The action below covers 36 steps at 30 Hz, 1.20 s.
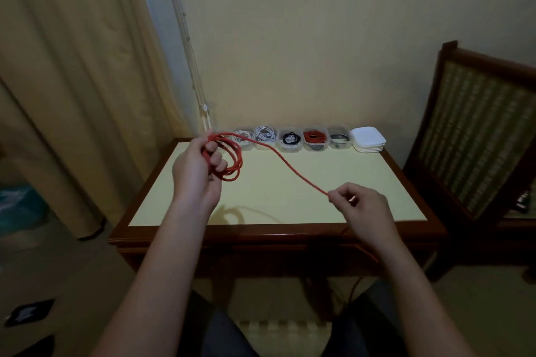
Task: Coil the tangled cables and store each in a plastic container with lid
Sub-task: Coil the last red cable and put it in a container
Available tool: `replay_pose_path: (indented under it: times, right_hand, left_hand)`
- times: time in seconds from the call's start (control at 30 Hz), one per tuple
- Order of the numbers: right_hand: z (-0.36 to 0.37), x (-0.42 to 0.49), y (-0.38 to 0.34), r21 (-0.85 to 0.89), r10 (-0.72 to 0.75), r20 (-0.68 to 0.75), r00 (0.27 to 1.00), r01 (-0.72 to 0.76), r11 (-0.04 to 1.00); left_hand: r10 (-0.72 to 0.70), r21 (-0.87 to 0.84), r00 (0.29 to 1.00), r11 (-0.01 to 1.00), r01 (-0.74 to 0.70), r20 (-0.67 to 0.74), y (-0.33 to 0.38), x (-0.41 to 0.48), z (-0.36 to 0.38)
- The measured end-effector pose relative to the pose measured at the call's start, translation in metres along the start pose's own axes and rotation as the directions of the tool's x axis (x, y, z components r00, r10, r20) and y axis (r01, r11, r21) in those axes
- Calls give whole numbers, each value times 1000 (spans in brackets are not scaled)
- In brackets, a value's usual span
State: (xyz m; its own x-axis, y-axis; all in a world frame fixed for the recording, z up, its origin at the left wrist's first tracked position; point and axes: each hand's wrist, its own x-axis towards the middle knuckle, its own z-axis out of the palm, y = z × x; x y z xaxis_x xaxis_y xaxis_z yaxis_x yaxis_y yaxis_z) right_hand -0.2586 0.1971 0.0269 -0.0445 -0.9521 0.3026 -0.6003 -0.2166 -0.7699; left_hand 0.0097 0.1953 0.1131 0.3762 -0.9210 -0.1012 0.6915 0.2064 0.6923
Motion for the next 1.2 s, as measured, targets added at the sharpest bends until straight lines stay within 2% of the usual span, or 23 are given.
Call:
replay_pose_path:
  times: [0.07, 0.17, 0.27, 0.37, 0.43, 0.5, 0.63, 0.73, 0.8, 0.87, 0.93, 1.1, 1.2]
  right_hand:
    - [4, -1, -7, -106, -116, 37, 993, 119, 987]
    - [9, -4, -21, -161, -219, 145, 965, 242, 957]
    - [9, -7, -38, -63, -263, 160, 951, 276, 959]
    - [4, -7, -53, 62, -255, 64, 965, 252, 966]
    - [0, -4, -60, 129, -222, 8, 975, 219, 967]
    - [-3, -2, -65, 206, -170, -30, 985, 173, 963]
    - [2, 1, -69, 299, -59, -119, 991, 93, 950]
    - [4, 0, -74, 362, 17, 19, 1000, -23, 932]
    - [2, -1, -77, 472, 28, 188, 982, -115, 874]
    - [0, -1, -77, 574, 11, 259, 966, -163, 803]
    - [2, 1, -73, 603, -5, 240, 971, -145, 784]
    - [6, 1, -72, 529, 21, 128, 992, -86, 844]
    - [5, 1, -74, 551, 6, 150, 989, -88, 830]
  left_hand:
    - [134, 193, 991, 972, -133, 6, -10, -6, 6]
    - [244, 449, 964, 853, -265, 106, -27, -16, 9]
    - [205, 590, 948, 745, -312, 243, -45, -22, 7]
    - [111, 650, 918, 675, -350, 380, -56, -31, 6]
    - [38, 658, 903, 671, -341, 429, -59, -37, 8]
    - [-68, 631, 891, 730, -262, 449, -61, -40, 12]
    - [-307, 475, 834, 878, 62, 459, -59, -45, 21]
    - [-379, 372, 779, 906, 202, 499, -58, -49, 25]
    - [-385, 337, 771, 912, 234, 506, -57, -49, 25]
    - [-398, 316, 771, 911, 266, 498, -57, -48, 22]
    - [-394, 328, 774, 910, 253, 495, -57, -48, 21]
    - [-316, 468, 813, 882, 61, 490, -62, -51, 22]
    - [-341, 443, 791, 891, 99, 509, -59, -51, 24]
